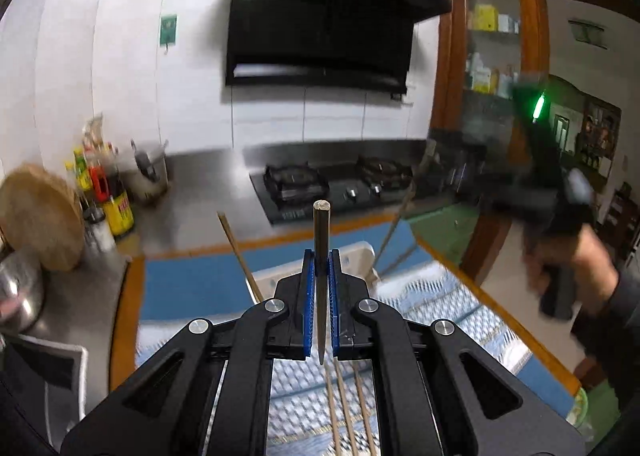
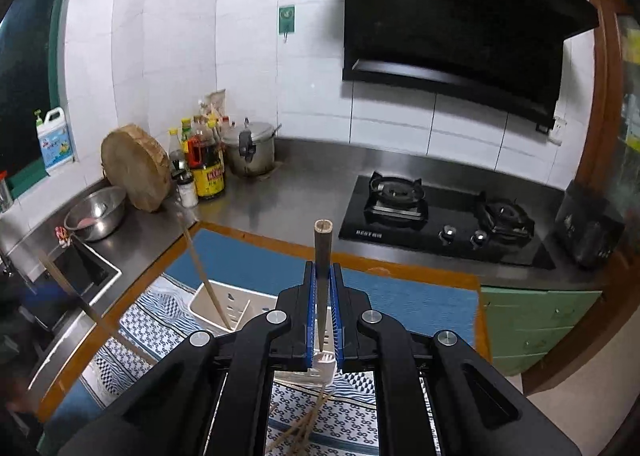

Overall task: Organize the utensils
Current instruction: 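Drop the chopstick into the holder and open the right tool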

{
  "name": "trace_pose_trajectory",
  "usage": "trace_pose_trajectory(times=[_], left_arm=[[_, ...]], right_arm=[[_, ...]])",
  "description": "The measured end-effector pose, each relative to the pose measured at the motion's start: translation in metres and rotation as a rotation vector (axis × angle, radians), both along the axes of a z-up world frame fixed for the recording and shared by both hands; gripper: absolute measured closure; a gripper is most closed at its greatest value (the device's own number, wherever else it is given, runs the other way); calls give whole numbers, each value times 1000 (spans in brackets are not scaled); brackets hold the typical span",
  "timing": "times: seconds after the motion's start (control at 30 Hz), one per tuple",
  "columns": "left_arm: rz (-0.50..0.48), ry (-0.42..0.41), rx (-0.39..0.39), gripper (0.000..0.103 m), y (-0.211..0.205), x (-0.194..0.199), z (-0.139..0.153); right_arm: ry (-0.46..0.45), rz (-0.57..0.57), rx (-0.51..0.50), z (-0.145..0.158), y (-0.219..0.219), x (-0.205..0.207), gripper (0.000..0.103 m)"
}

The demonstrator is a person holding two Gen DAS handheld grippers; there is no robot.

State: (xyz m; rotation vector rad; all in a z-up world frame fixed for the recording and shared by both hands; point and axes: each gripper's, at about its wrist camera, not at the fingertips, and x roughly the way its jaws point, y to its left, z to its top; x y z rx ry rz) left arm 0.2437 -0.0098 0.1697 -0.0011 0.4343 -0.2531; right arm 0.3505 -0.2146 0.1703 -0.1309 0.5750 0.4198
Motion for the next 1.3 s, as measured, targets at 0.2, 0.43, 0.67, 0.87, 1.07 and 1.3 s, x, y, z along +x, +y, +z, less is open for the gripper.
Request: trace_pose_trajectory(times=[0.2,0.43,0.67,0.87,1.07,1.3], left_arm=[[51,-77,-11,98,14,21,34],[110,-86,-28,98,22,60,32],[131,-13,-38,98,28,87,2],[134,47,-29,97,33,100,-23],[146,33,4,94,29,90,-25],[149,20,-3,81,32,63,-25]], right_arm=[[64,2,-30,-29,7,19,96],[85,-2,-30,-45,2,22,95],[74,-7,-17,-47,-10,14,86],[48,-5,-3,-43,-24,-9,72],[67,-2,9,-63,-42,-42,68],[142,10,-16,-120,-47,-87,68]])
